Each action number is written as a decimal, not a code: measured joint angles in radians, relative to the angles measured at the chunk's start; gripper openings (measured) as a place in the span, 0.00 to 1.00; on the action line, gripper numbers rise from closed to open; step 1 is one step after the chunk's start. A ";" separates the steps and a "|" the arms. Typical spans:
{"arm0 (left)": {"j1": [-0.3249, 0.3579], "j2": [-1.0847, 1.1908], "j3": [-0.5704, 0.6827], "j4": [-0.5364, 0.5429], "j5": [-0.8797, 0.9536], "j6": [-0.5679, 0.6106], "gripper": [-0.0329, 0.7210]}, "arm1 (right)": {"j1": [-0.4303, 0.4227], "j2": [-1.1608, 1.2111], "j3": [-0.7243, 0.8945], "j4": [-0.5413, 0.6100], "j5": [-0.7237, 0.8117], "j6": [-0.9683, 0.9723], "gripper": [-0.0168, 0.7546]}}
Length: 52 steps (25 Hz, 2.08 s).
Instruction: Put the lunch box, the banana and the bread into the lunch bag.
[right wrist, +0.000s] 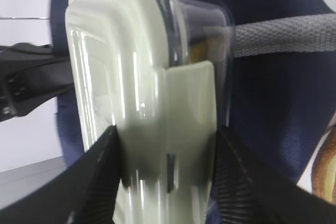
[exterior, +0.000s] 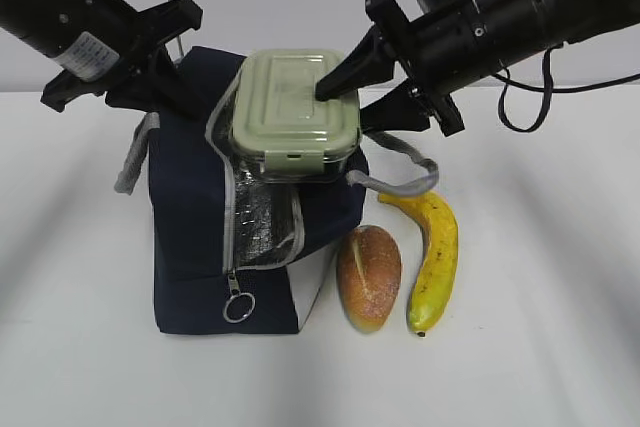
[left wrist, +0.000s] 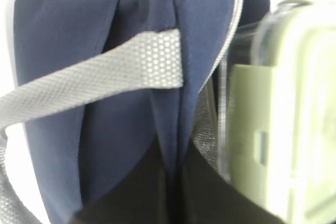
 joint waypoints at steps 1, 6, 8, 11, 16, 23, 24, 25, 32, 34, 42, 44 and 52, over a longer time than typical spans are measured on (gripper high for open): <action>0.000 0.000 0.000 0.000 0.000 0.000 0.04 | 0.002 0.005 0.000 -0.008 -0.004 0.005 0.50; 0.000 0.000 0.000 -0.001 0.000 0.000 0.04 | 0.035 0.032 -0.030 -0.047 -0.024 0.048 0.50; 0.000 0.000 0.000 -0.001 0.000 0.000 0.04 | 0.050 0.047 -0.055 -0.081 -0.026 0.082 0.50; 0.000 0.000 0.000 -0.001 0.000 0.000 0.04 | 0.079 0.084 -0.103 -0.146 -0.026 0.139 0.49; 0.000 0.000 0.000 -0.001 0.000 0.000 0.04 | 0.134 0.148 -0.201 -0.204 -0.035 0.206 0.49; 0.000 0.000 0.000 0.001 -0.002 0.000 0.04 | 0.178 0.252 -0.283 -0.218 -0.057 0.247 0.49; 0.000 0.000 0.000 0.001 -0.002 0.000 0.04 | 0.178 0.267 -0.286 -0.218 -0.067 0.247 0.49; 0.000 0.000 0.000 0.001 0.000 0.000 0.04 | 0.178 0.280 -0.290 -0.218 -0.076 0.247 0.49; 0.000 0.000 0.000 -0.001 0.003 0.000 0.04 | 0.180 0.350 -0.290 -0.214 -0.134 0.251 0.49; 0.000 0.000 0.000 -0.001 0.003 0.000 0.04 | 0.180 0.368 -0.290 -0.214 -0.137 0.251 0.49; 0.000 0.000 0.000 -0.001 0.003 0.001 0.04 | 0.181 0.398 -0.302 -0.200 -0.138 0.251 0.50; 0.000 0.000 0.000 -0.001 0.003 0.001 0.04 | 0.181 0.400 -0.302 -0.196 -0.134 0.251 0.52; 0.000 0.000 0.000 -0.001 0.003 0.001 0.04 | 0.181 0.400 -0.323 -0.198 -0.060 0.211 0.62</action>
